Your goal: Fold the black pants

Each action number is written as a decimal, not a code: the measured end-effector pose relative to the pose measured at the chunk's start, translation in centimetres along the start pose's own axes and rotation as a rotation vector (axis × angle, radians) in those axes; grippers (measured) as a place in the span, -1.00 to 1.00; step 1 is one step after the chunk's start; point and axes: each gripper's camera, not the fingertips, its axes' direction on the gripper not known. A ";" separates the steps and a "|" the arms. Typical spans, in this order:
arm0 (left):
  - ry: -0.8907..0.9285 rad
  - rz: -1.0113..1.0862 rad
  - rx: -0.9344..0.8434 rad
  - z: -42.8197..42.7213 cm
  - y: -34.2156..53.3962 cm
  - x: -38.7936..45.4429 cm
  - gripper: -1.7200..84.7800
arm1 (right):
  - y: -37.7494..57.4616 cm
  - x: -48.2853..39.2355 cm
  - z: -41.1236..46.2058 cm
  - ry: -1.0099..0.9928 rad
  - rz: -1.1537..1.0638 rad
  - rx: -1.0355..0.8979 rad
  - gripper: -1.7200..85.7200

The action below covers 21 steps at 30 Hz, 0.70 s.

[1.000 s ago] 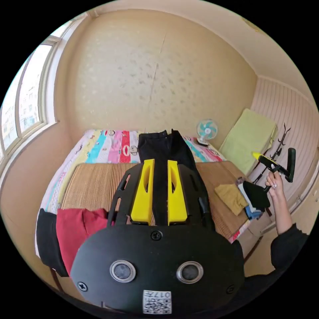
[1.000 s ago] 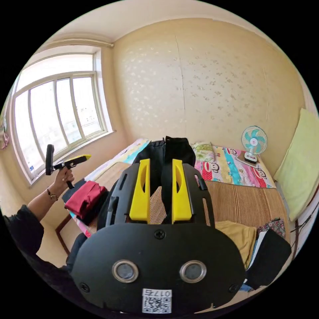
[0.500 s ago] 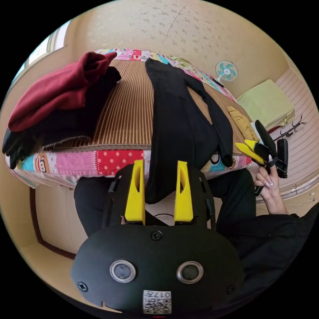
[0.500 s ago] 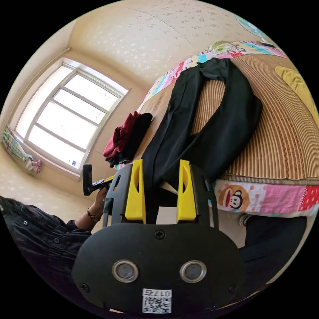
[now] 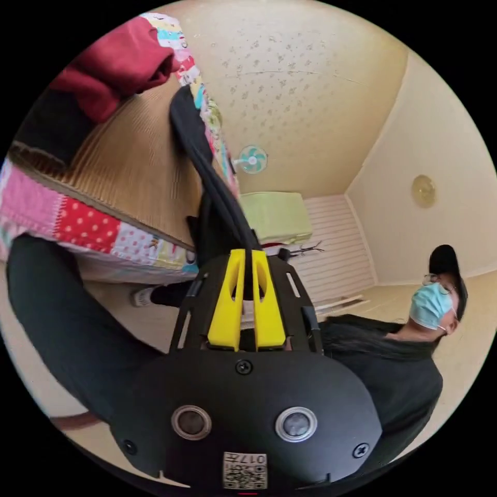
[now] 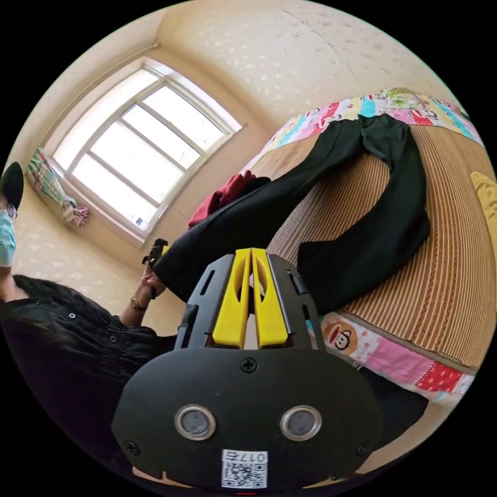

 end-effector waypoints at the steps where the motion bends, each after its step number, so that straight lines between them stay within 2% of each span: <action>1: -0.225 -0.052 -0.024 -0.6 0.2 -0.7 -0.90 | 0.9 0.7 -0.2 0.105 0.019 -0.054 -0.89; 2: -0.447 -0.143 -0.048 -0.8 0.5 -1.8 -0.88 | 1.3 1.1 0.1 0.157 0.037 -0.089 -0.87; 4: -0.594 -0.194 -0.098 -0.5 1.0 -3.0 -0.85 | 2.8 2.5 1.7 0.228 0.126 -0.207 -0.71; 9: -0.585 -0.162 -0.169 2.1 2.0 -2.9 -0.81 | 3.2 -0.8 4.0 0.212 0.095 -0.173 -0.62; 11: -0.545 -0.162 -0.167 3.3 2.1 -2.9 -0.81 | 2.5 -2.3 6.3 0.253 0.035 -0.230 -0.63; 13: -0.484 -0.154 -0.172 4.1 2.1 -2.8 -0.81 | 2.2 -2.2 10.8 0.406 -0.037 -0.424 -0.70; 14: -0.449 -0.145 -0.181 4.6 2.1 -2.5 -0.82 | 2.2 -1.8 10.8 0.457 -0.029 -0.424 -0.76; 15: -0.438 -0.140 -0.186 4.7 2.1 -2.4 -0.82 | 2.0 -1.0 8.8 0.420 0.004 -0.384 -0.87; 16: -0.424 -0.128 -0.188 4.8 2.2 -1.9 -0.83 | 1.6 0.4 4.7 0.194 0.077 -0.296 -0.88; 17: -0.411 -0.110 -0.176 4.6 2.5 -1.3 -0.84 | 1.7 1.1 2.1 0.067 0.110 -0.217 -0.88; 19: -0.381 -0.069 -0.156 3.9 3.1 -0.4 -0.85 | 3.8 3.7 -10.0 -0.324 0.082 0.136 -0.89; 21: -0.366 -0.041 -0.168 3.6 3.7 -0.2 -0.86 | 7.4 5.9 -17.8 -0.443 0.051 0.322 -0.90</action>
